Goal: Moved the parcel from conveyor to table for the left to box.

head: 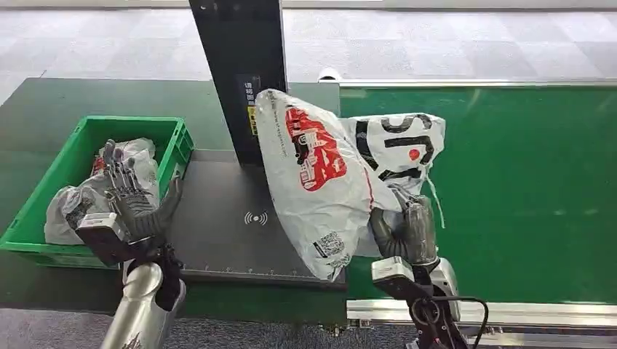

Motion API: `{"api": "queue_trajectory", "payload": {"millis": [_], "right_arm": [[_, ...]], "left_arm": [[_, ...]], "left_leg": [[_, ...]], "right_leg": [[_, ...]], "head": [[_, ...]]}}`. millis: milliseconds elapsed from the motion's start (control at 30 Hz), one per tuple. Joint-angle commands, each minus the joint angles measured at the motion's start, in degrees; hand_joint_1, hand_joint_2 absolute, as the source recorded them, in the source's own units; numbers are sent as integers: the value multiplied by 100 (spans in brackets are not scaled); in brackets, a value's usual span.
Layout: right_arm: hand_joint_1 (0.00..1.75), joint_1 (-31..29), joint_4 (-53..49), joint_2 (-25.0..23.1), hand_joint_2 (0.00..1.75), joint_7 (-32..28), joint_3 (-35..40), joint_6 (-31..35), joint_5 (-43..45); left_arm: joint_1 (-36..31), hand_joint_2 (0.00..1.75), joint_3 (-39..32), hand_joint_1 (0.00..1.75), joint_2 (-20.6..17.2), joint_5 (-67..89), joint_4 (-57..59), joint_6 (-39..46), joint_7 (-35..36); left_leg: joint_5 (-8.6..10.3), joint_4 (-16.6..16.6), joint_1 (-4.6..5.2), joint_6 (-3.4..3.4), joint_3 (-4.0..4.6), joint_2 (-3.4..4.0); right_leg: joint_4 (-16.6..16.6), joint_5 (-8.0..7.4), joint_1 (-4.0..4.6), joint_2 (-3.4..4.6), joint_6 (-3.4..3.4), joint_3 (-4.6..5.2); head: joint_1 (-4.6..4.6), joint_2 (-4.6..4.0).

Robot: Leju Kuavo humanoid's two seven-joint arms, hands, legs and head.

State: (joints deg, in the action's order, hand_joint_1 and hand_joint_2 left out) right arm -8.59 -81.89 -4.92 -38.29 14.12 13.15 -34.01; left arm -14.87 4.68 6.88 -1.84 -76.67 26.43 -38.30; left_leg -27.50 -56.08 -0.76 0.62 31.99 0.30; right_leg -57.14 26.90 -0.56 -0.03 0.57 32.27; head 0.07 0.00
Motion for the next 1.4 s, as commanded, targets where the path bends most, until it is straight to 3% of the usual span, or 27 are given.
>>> {"api": "queue_trajectory", "payload": {"millis": [33, 433, 533, 833, 933, 1033, 1200, 1400], "right_arm": [[175, -616, 1512, 99, 175, 516, 873, -518, -670], [175, -896, 2006, 117, 175, 657, 993, -742, -712], [175, -1199, 2534, 45, 175, 946, 1194, -564, -1071], [175, -1574, 3241, -271, 175, 629, 969, 384, -674], [175, -1939, 3784, -235, 175, 881, 1011, 309, -828], [175, -2300, 4306, -151, 175, 1289, 1325, 437, -1515], [175, -2767, 5347, -306, 175, 1216, 1815, -131, -1918], [175, -3063, 5694, -413, 175, 1198, 1930, -387, -1910]], "left_arm": [[325, 175, -450, 0, -24, -330, -524, 546, -170], [501, 175, -587, 0, 127, -454, -727, 707, -170], [583, 175, -608, 0, 183, -453, -828, 806, -170], [585, 175, -255, 0, 121, -282, -712, 620, -170], [370, 175, 34, 0, 157, -290, -370, 571, -170], [207, 175, 256, 0, 113, -264, -152, 496, -170], [-27, 175, 321, 0, 59, -307, 105, 368, -163], [-214, 175, 391, 0, 125, -335, 291, 273, -146]], "left_leg": [[-4, 5, -3, -1, -11, 33], [2, 9, 1, -6, -9, 15], [0, 5, 1, -3, -7, 11], [1, 6, 2, -4, -7, 13], [6, 3, 2, -6, -3, 1], [8, 1, 4, -5, 0, -6], [6, 3, 1, -3, -8, 1], [8, 1, 2, -4, -6, -4]], "right_leg": [[7, -7, 4, 31, -2, -3], [10, -6, 0, 12, -3, -3], [6, -2, 0, 8, -3, -2], [6, -4, 0, 12, -4, 0], [4, -5, -1, 0, -2, 0], [2, -4, -3, -8, -1, 2], [5, -6, 0, 0, -3, -5], [2, -6, -1, -5, -2, -1]], "head": [[0, -2], [0, -2], [0, 0], [0, -2], [0, 0], [2, -2], [2, 0], [0, 0]]}}
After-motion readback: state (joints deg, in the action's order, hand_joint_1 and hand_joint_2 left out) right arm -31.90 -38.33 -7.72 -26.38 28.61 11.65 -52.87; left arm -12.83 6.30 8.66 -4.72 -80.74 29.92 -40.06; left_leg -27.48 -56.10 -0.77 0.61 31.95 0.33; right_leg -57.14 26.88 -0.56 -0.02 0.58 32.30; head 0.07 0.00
